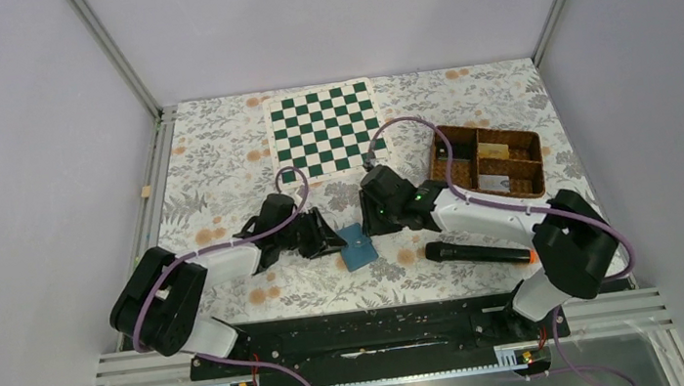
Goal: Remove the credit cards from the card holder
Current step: Open the card holder at the center of the board.
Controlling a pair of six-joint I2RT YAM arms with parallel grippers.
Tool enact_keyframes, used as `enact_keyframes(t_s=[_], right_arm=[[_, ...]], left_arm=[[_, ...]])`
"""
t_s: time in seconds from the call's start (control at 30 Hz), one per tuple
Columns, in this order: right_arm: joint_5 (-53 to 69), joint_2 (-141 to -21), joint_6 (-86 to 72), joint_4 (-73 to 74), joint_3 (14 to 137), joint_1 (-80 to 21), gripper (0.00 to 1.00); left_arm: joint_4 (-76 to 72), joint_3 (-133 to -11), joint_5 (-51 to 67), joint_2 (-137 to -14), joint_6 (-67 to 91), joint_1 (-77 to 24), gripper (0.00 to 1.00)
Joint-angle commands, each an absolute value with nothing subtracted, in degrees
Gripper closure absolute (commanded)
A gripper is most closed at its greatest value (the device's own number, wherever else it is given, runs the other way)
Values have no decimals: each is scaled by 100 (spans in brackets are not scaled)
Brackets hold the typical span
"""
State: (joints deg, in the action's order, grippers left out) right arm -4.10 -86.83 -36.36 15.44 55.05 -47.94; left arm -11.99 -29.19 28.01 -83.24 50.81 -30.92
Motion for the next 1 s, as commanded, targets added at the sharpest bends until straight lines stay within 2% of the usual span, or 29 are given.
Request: enact_keyframes(t_s=[0.0, 0.27, 0.63, 0.97], right_arm=[[-1050, -9058, -3661, 1878, 6021, -5117, 58], [-1160, -9837, -3637, 1819, 6402, -5346, 58], [-1614, -10285, -3635, 1954, 6613, -5644, 57], [-2492, -10730, -3518, 2741, 7017, -5909, 60]], left_arm=[[-880, -3067, 2441, -8418, 4834, -2932, 69], [-1784, -2736, 2792, -8947, 5058, -2848, 71], [-1692, -2703, 2731, -9189, 4966, -2848, 77], [-1829, -2630, 2776, -9342, 5017, -2847, 78]])
